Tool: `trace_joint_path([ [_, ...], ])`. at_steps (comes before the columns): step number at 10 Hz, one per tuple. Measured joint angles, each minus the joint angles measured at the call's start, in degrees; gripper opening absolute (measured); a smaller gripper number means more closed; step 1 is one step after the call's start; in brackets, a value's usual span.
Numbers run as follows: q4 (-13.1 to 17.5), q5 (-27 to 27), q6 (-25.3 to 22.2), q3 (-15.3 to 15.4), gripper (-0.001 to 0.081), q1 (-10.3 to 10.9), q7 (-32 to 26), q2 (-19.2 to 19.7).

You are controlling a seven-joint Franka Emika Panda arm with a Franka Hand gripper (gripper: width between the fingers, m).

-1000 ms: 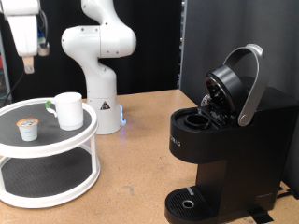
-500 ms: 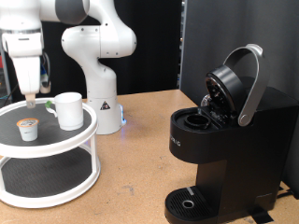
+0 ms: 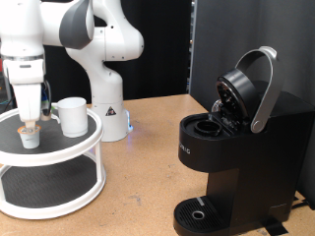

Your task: Make a cup of coffee with the keurig machine

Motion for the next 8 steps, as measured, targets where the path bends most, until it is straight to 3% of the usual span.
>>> trace_joint_path([
  [6, -1.0, 0.0, 3.3, -0.7, 0.0803, -0.1, -0.9, 2.9],
  [7, -1.1, 0.0, 3.3, -0.8, 0.0679, -0.1, -1.1, 3.0],
  [8, -1.1, 0.1, 3.3, -0.9, 0.0679, -0.1, -1.3, 3.0],
])
